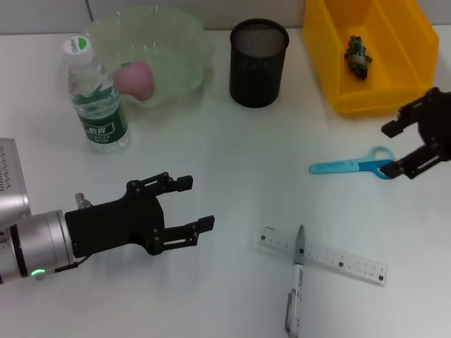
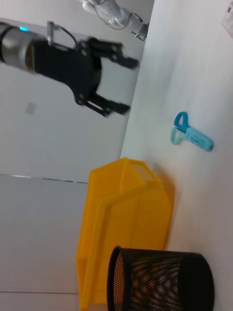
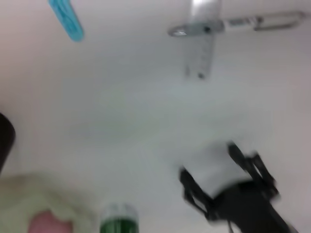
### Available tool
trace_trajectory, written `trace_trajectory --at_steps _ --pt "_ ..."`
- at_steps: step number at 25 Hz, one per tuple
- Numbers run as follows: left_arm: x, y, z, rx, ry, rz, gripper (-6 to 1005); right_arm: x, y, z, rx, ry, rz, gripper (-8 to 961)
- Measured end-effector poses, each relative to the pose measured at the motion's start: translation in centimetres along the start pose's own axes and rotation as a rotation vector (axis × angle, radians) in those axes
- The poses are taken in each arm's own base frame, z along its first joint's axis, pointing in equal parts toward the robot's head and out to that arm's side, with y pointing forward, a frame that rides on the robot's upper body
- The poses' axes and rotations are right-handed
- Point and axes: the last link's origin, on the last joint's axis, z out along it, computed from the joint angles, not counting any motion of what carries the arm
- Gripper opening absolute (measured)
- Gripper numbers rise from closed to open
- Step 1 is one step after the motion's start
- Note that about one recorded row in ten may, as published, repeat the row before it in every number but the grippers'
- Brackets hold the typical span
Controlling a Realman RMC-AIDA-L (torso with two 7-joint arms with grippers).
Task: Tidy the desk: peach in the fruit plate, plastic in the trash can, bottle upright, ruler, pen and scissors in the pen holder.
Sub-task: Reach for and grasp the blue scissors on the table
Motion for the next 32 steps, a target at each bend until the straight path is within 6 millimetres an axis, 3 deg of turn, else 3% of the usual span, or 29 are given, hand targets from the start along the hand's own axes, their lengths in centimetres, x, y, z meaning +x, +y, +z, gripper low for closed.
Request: trace_trajectory --at_steps 6,11,24,29,32 --pt "-0.1 0.0 -0.2 0.003 -0.004 0.0 802 -2.1 -1.4 3.9 0.042 0.166 -0.125 776" --pt "-0.2 0.0 -0.4 0.003 -0.008 0.002 802 -2.8 -1.5 6.1 0.074 0.222 -0.207 776" --pt "-0.1 -0.2 -0.4 0.018 -0.004 0.001 802 -2.8 -1.5 8.9 0.106 0.28 -0.295 775" --pt "-0.1 -0.3 -0.4 0.023 -0.002 -0.001 802 -2.6 -1.5 9.2 0.108 0.281 -0.297 583" --pt "-0.1 -0.3 -0.4 0.028 0.001 -0.004 802 -2.4 -1.5 9.3 0.106 0.283 -0.301 569"
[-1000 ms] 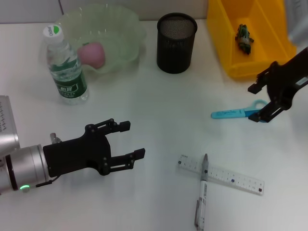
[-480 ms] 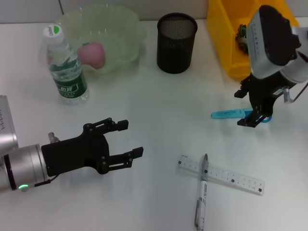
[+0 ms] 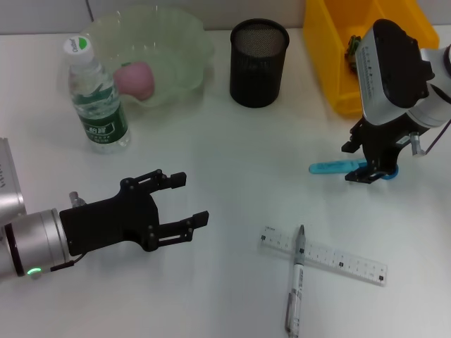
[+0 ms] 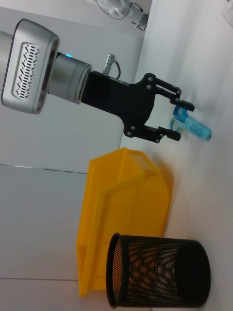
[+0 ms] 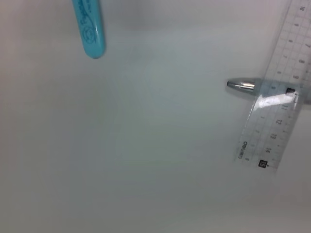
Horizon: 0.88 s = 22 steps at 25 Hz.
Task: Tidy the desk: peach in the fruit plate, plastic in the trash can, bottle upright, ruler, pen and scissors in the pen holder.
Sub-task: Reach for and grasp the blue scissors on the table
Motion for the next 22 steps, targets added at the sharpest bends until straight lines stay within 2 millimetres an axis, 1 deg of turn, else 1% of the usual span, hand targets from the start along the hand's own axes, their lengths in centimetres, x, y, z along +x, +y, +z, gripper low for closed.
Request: trace_trajectory --at_steps 8,13,22 --pt "-0.04 0.03 -0.02 0.002 0.001 -0.003 802 0.4 0.11 0.29 0.009 0.002 -0.001 531" --pt "-0.03 0.0 -0.06 0.002 0.001 -0.002 802 0.66 0.19 0.47 0.008 0.012 -0.003 422" --pt "0.04 0.02 -0.07 -0.001 0.004 0.0 802 0.76 0.09 0.6 0.02 0.015 -0.002 384"
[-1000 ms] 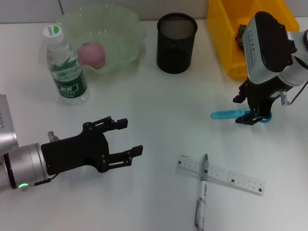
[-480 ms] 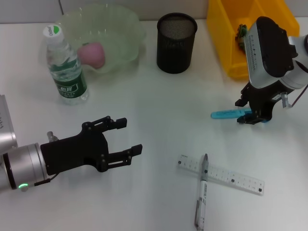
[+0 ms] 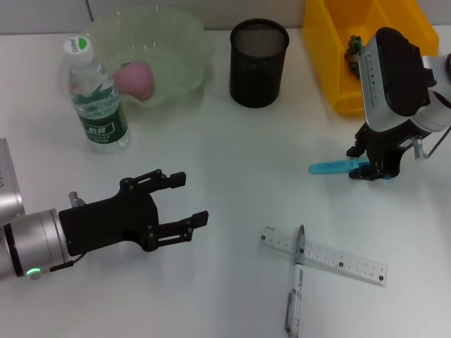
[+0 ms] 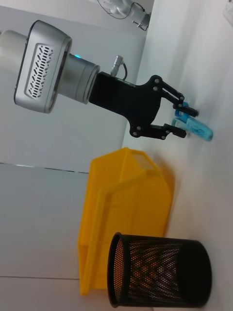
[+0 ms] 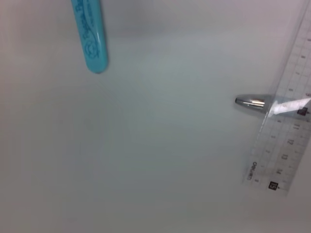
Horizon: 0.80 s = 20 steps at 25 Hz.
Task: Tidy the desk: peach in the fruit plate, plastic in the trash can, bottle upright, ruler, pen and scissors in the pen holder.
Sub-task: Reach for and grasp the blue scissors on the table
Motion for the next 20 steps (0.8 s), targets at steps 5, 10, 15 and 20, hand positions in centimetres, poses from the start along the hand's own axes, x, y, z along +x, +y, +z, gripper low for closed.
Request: trace_trajectory --at_steps 5,10,15,20 --pt "0.08 -0.05 -0.03 0.004 0.006 0.0 802 0.02 -0.02 -0.01 0.001 0.001 0.0 302" --pt "0.12 -0.09 -0.05 0.005 0.007 0.0 802 0.21 -0.09 -0.07 0.004 0.008 0.001 269" --pt "0.14 -0.11 -0.06 0.007 0.009 -0.001 802 0.41 -0.13 -0.16 0.002 0.023 0.001 271" --pt "0.19 -0.14 -0.04 0.007 0.011 -0.003 802 0.33 -0.18 -0.3 -0.006 0.035 0.004 274"
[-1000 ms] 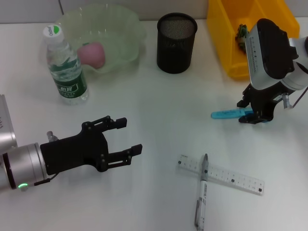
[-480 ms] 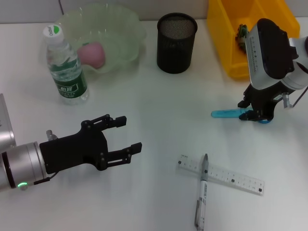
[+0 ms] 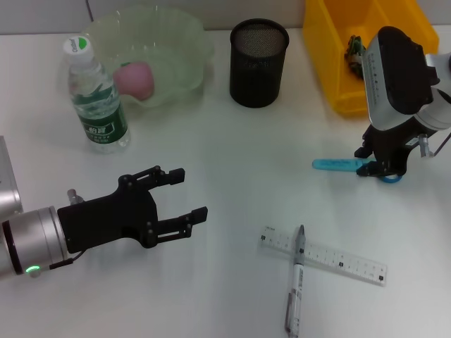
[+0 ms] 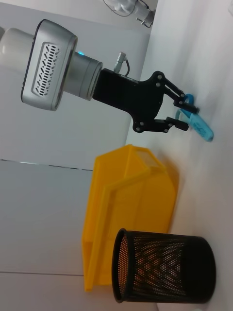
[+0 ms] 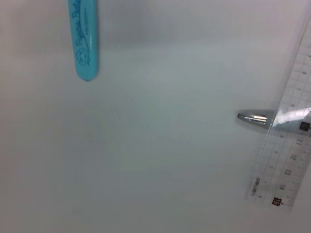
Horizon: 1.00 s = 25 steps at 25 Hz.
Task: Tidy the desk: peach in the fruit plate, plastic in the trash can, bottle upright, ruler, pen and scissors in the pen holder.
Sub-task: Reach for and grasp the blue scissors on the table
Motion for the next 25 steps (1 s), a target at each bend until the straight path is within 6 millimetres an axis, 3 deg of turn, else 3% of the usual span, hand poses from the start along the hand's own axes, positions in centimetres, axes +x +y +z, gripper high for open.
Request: trace_trajectory --at_steps 25 --pt "-0.06 0.13 -0.04 0.0 0.005 -0.003 802 -0.27 0.21 -0.09 -0.035 0.051 0.005 249"
